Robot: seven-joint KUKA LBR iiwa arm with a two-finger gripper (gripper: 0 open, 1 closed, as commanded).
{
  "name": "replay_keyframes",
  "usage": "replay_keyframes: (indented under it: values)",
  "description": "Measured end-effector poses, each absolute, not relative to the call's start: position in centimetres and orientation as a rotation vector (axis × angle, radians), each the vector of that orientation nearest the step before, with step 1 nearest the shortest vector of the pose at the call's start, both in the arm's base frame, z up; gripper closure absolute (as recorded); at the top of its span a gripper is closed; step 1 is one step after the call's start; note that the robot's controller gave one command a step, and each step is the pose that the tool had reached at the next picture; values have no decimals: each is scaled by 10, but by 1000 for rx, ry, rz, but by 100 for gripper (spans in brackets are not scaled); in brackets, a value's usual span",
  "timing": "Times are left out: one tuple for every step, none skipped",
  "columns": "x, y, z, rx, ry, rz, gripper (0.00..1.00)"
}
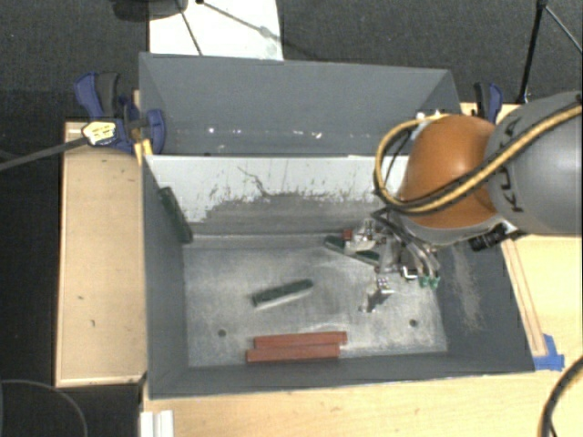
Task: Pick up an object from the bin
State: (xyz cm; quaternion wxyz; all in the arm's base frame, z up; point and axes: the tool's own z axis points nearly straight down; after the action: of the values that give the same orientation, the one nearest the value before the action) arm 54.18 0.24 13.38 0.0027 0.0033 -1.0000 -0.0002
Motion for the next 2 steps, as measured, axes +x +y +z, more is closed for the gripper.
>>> replay_keyframes:
  values:
    - [544, 2, 138, 10, -3144, -1, 0]
    - [563, 82, 75, 544, -3100, 1, 100]
